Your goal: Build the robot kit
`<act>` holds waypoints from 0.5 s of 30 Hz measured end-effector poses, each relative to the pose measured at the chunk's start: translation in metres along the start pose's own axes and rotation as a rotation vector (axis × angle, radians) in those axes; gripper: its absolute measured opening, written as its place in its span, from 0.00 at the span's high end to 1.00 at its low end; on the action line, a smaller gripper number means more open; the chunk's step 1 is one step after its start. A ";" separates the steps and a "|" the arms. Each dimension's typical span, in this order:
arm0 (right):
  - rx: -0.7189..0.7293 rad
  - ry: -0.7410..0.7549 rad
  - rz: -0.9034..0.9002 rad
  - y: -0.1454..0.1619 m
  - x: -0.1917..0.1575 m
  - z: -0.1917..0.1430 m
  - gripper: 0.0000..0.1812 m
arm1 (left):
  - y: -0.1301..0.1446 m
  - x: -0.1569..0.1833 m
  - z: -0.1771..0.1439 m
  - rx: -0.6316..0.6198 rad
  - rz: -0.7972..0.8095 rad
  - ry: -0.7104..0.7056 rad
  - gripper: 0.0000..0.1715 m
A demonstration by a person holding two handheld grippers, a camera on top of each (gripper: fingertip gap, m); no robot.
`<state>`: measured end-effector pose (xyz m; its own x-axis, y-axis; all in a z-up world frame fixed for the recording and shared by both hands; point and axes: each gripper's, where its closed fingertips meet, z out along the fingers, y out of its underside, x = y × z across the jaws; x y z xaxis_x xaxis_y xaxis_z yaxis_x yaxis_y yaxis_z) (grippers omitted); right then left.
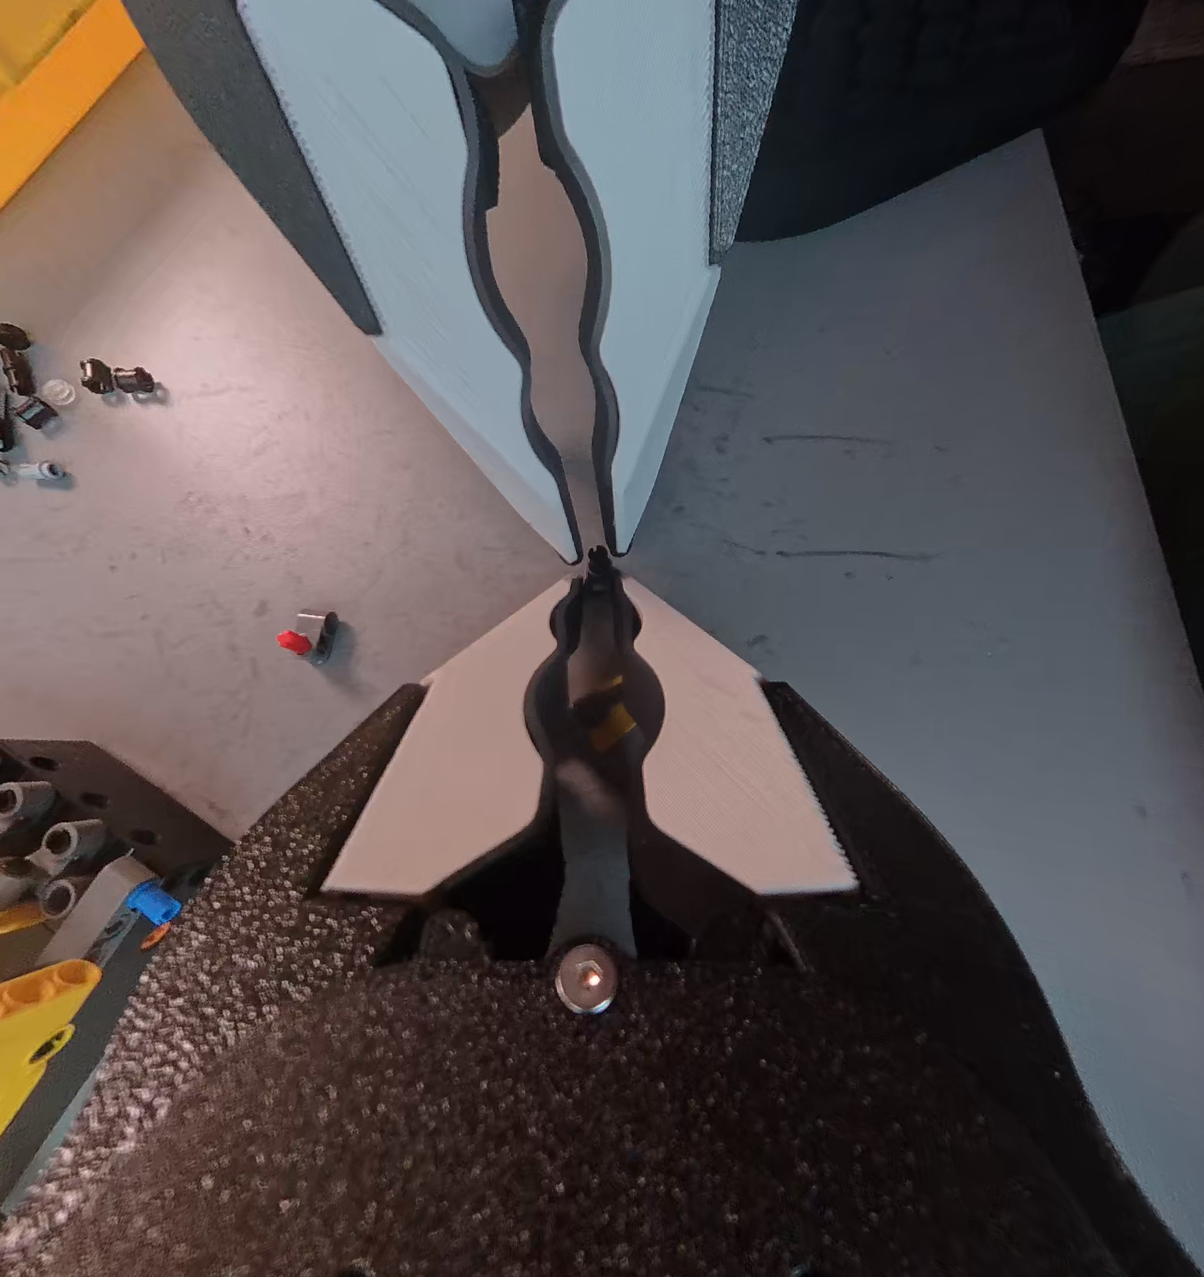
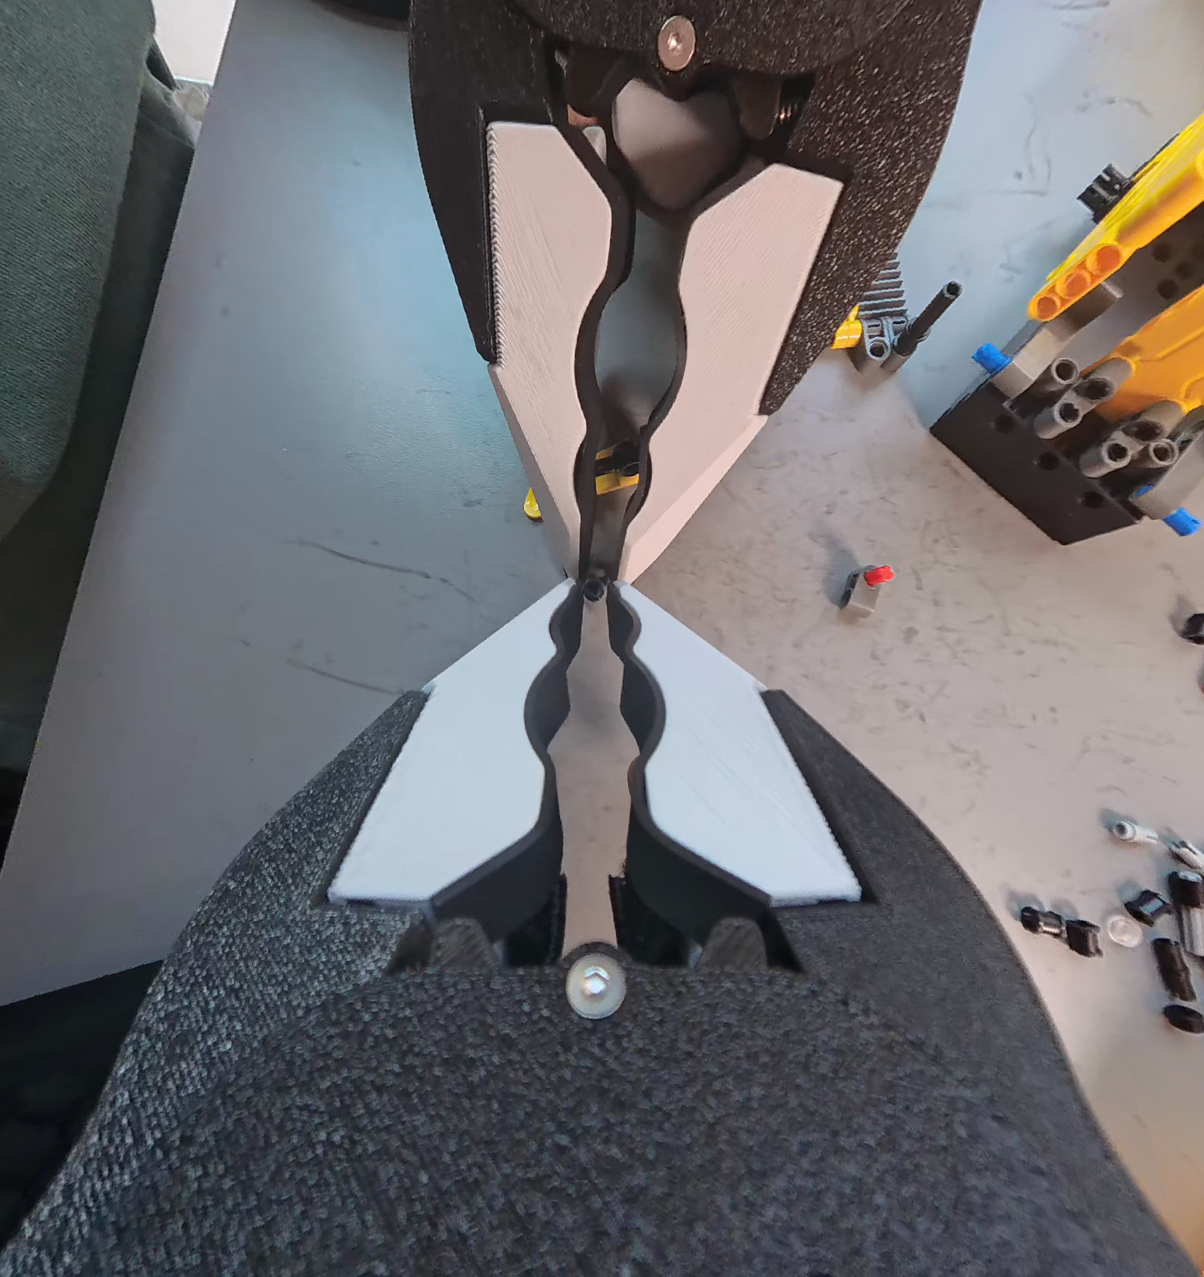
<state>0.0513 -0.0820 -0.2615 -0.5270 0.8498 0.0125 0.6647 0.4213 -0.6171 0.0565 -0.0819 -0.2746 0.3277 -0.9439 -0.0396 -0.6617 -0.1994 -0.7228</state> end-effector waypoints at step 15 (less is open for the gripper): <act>-0.034 -0.028 -0.022 -0.004 -0.001 0.000 0.99 | 0.001 0.001 0.000 0.000 -0.012 0.006 0.96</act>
<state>0.0488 -0.0845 -0.2595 -0.5559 0.8312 0.0028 0.6704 0.4503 -0.5897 0.0564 -0.0829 -0.2752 0.3316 -0.9430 -0.0271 -0.6579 -0.2106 -0.7230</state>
